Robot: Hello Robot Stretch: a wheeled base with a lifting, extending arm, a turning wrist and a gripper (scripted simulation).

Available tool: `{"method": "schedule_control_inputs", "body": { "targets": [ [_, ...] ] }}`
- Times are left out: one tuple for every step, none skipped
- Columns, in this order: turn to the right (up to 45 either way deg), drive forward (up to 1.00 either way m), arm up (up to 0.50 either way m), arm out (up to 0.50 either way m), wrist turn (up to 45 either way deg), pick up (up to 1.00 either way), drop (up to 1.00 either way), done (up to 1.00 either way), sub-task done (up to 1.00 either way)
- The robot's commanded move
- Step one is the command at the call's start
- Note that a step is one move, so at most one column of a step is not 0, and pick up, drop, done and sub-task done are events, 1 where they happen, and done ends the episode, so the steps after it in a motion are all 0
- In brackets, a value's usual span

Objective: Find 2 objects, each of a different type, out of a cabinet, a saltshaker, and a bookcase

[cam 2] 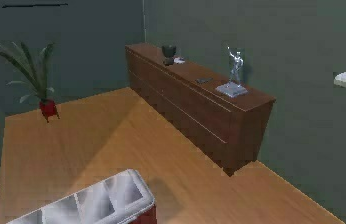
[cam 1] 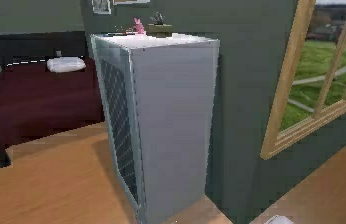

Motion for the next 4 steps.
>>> {"method": "schedule_control_inputs", "body": {
  "targets": [
    [0.0, 0.0, 0.0, 0.0, 0.0, 0.0, 0.0, 0.0, 1.0],
    [-45.0, 0.0, 0.0, 0.0, 0.0, 0.0, 0.0, 0.0, 0.0],
    [-45.0, 0.0, 0.0, 0.0, 0.0, 0.0, 0.0, 0.0, 0.0],
    [-42.0, 0.0, 0.0, 0.0, 0.0, 0.0, 0.0, 0.0, 0.0]
  ]
}}
